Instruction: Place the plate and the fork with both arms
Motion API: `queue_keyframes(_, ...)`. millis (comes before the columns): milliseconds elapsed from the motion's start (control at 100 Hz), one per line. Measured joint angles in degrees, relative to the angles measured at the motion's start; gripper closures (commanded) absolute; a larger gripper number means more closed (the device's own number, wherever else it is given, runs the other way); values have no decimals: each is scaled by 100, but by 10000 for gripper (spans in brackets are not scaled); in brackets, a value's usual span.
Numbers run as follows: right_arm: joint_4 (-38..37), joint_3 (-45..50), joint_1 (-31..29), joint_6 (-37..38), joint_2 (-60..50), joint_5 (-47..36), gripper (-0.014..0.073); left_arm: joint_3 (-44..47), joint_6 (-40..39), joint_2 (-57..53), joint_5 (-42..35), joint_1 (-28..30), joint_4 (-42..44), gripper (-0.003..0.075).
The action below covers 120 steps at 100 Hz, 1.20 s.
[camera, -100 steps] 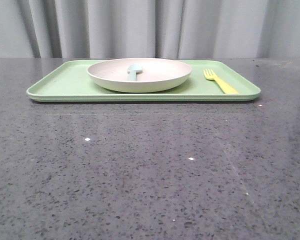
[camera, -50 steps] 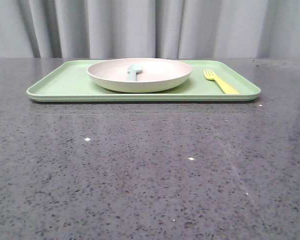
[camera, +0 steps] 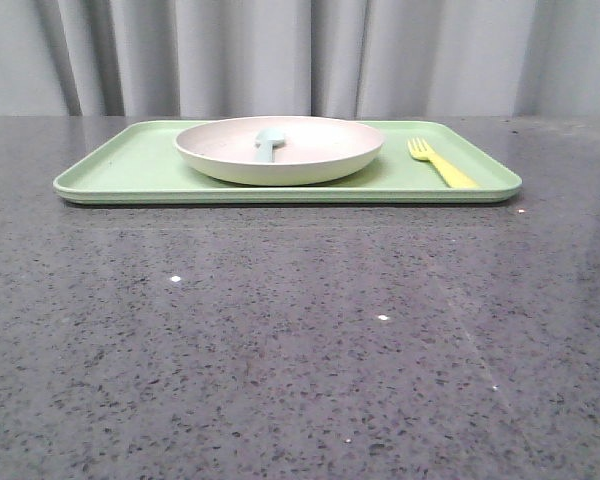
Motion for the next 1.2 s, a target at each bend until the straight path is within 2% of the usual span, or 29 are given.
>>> queue_keyframes(120,0,0,0,0,0,0,713,10,0,-11,-134,0,50,741)
queue_keyframes(250,0,0,0,0,0,0,713,143,0,-168,-641,0,97,741)
queue_keyframes(640,0,0,0,0,0,0,713,1639,0,-1660,-2150,-154,728,741)
queue_keyframes(980,0,0,0,0,0,0,713,2834,0,-3139,-2317,-164,816,741)
queue_keyframes(1200,0,0,0,0,0,-11,713,3289,0,-3208,-2614,-164,870,741)
